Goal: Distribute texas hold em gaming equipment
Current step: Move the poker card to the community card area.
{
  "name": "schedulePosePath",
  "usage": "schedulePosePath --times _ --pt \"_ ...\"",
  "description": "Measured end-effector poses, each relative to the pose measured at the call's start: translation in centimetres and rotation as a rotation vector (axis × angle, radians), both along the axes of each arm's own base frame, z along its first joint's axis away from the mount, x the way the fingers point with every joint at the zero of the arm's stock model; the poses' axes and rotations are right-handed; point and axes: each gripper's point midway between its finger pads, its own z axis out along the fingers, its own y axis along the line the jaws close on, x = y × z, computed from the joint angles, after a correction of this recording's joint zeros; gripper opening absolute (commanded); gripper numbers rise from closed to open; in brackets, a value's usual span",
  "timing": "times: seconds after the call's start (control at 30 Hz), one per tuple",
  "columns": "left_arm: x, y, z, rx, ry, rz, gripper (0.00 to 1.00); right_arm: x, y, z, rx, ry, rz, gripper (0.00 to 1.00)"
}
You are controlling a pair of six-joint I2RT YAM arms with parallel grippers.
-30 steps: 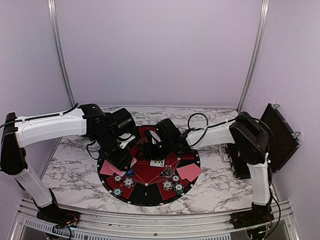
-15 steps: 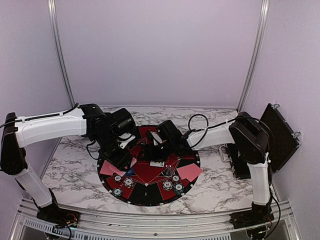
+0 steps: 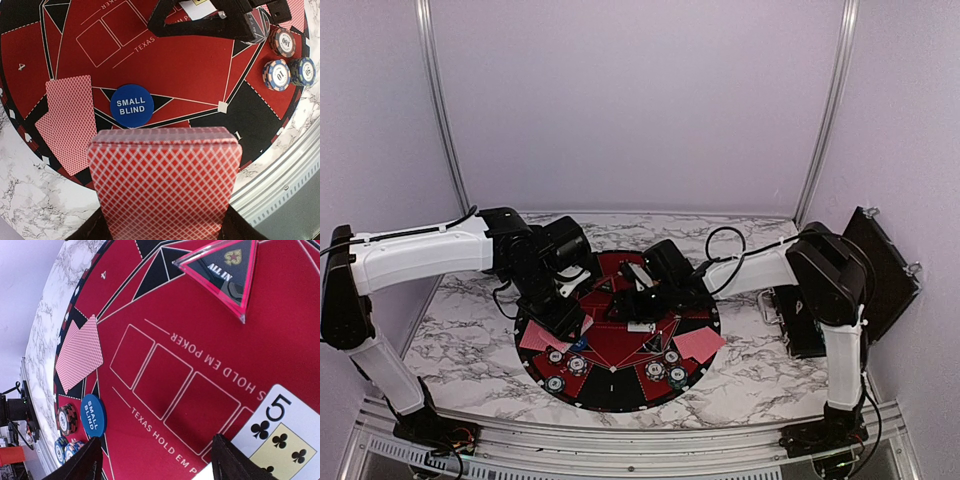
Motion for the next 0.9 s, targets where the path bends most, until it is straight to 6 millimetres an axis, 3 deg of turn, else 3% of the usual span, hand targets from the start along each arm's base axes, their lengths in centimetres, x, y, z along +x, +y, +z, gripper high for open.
schedulePosePath --times 0.9 --pt "0.0 0.0 0.0 0.000 0.001 0.000 0.52 0.9 -3.5 0.0 -0.013 0.008 -0.048 0.73"
